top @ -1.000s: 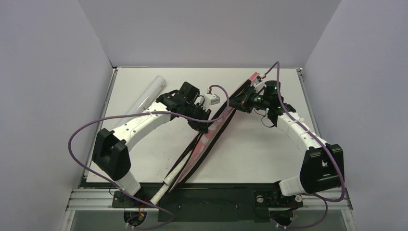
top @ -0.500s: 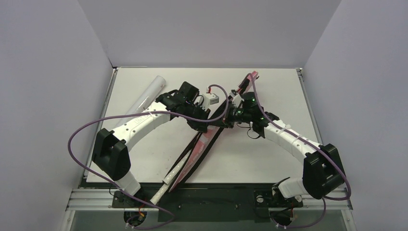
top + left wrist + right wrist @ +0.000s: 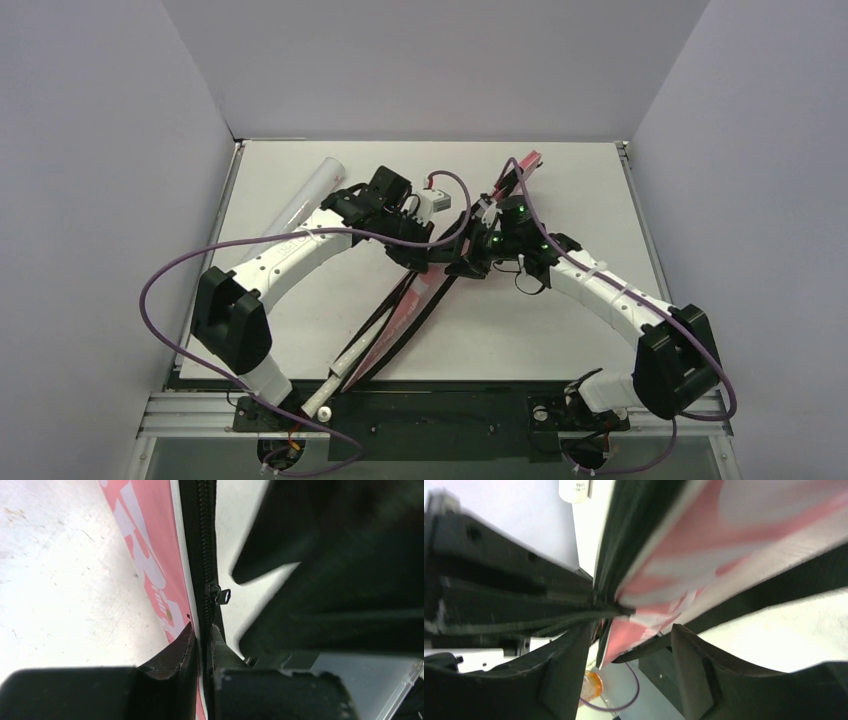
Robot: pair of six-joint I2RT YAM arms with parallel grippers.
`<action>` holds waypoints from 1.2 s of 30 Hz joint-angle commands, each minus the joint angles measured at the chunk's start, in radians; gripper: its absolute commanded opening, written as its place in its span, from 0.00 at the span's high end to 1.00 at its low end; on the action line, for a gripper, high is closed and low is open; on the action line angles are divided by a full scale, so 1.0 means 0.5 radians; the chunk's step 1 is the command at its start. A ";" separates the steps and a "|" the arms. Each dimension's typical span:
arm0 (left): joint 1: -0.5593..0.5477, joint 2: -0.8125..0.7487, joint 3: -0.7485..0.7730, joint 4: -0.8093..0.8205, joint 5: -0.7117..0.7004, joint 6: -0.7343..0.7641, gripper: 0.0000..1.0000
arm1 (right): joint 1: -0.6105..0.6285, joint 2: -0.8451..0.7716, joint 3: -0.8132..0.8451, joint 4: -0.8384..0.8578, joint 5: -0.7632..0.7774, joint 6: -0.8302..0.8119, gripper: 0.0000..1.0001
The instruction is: Pack up the badminton gear
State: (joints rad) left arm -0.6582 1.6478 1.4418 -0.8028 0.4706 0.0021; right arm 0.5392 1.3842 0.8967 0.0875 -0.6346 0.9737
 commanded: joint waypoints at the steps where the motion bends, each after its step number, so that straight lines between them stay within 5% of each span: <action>1: 0.072 -0.014 0.205 0.452 0.056 -0.225 1.00 | -0.032 -0.266 0.218 -0.484 0.048 -0.337 0.40; 4: 0.126 0.027 0.255 0.521 0.003 -0.328 1.00 | -0.074 -0.325 0.358 -0.825 0.227 -0.520 0.37; 12: 0.193 0.100 0.464 0.504 -0.265 -0.612 1.00 | -0.240 -0.257 0.607 -1.080 0.586 -0.592 0.36; 18: 0.203 0.172 0.564 0.388 -0.531 -0.755 1.00 | 0.142 -0.092 0.891 -1.274 0.861 -0.888 0.34; 36: 0.165 0.192 0.396 0.532 -0.419 -0.994 1.00 | 0.733 0.250 0.800 -0.710 1.656 -1.313 0.25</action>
State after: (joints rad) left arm -0.5705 1.7794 1.6196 -0.6674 0.1974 -0.4614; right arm 0.8539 1.4918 1.3144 -0.3920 0.0448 0.3992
